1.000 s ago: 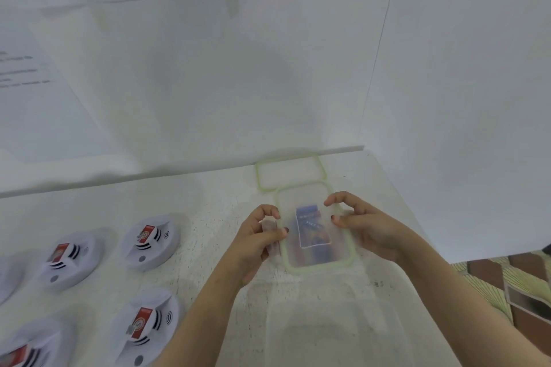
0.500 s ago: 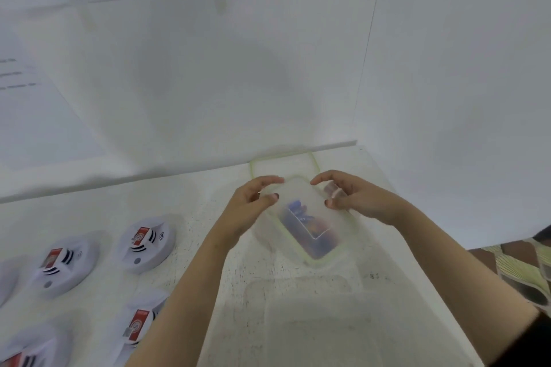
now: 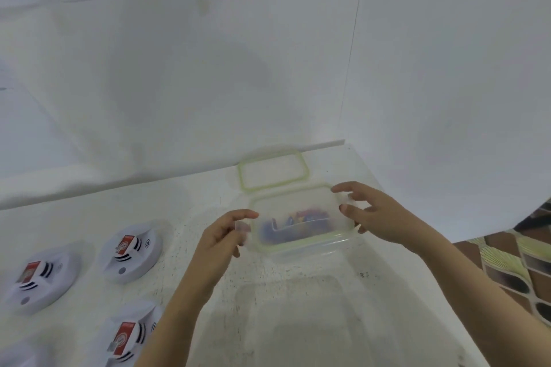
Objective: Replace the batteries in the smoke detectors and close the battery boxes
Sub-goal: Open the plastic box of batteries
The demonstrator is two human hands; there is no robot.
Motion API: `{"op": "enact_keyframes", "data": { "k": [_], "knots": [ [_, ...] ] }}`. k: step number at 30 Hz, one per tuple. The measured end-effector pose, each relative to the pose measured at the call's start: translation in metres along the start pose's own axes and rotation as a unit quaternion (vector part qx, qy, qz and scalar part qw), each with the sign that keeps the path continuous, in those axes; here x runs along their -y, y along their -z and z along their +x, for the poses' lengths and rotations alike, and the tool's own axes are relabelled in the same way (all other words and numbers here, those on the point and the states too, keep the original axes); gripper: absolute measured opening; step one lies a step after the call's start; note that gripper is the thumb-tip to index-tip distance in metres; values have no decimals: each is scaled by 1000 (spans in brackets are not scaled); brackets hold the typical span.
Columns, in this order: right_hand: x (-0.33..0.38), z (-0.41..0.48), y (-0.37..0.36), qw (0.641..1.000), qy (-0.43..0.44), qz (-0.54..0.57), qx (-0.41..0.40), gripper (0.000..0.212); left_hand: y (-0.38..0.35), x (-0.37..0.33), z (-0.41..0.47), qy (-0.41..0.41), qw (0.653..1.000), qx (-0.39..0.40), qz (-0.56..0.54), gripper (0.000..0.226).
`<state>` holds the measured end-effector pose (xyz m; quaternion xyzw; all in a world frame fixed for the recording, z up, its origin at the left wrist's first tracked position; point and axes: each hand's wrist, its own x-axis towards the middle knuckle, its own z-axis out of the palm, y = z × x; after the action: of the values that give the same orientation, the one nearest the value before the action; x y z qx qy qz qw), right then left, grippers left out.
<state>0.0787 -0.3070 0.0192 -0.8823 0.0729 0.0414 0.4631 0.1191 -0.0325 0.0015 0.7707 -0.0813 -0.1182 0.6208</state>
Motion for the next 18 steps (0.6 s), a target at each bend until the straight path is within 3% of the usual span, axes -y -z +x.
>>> {"op": "enact_keyframes", "data": {
  "k": [2,8,13,18],
  "knots": [
    [0,-6,6,999,-4,42,8,34,8,-4,0,-21,999,-1,-45,61],
    [0,0,17,997,13,61,54,55,26,-22,13,-103,992,29,-73,47],
    [-9,1,20,998,24,43,48,48,20,-24,17,-100,995,-5,-24,43],
    [7,9,29,992,90,82,-40,23,19,-27,32,-114,987,-112,2,17]
  ]
}}
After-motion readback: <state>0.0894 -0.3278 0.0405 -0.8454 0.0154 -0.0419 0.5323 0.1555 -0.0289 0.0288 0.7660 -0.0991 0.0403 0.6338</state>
